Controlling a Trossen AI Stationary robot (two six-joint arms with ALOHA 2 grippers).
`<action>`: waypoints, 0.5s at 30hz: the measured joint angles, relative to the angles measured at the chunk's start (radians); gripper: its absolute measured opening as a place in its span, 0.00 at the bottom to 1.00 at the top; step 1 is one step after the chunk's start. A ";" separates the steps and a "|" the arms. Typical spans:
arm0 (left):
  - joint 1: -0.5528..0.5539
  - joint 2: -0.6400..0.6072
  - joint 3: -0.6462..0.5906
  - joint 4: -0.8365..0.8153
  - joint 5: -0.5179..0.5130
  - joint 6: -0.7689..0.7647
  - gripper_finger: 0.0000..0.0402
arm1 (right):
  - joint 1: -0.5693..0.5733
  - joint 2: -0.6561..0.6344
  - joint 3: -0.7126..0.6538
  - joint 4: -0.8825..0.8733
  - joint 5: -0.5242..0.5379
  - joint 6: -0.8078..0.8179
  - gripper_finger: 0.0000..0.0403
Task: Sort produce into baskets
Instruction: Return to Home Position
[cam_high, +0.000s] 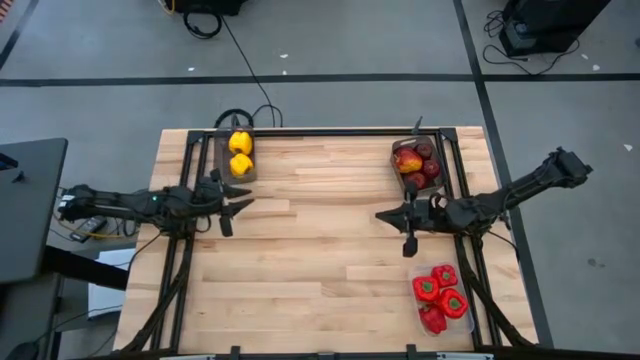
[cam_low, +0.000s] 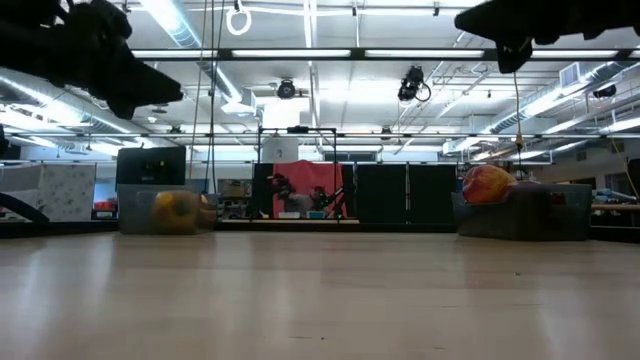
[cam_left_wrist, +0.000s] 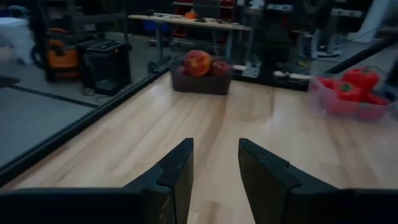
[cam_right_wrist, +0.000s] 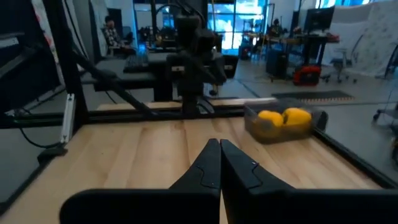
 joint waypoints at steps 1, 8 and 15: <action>0.000 0.000 -0.010 0.006 -0.017 -0.006 0.33 | 0.000 -0.013 -0.019 0.014 0.003 -0.015 0.02; 0.002 0.001 -0.036 0.060 -0.099 0.006 0.33 | -0.036 -0.152 -0.150 0.018 0.038 -0.039 0.01; 0.002 0.006 -0.036 0.059 -0.123 0.030 0.33 | -0.039 -0.194 -0.229 0.017 0.283 0.261 0.04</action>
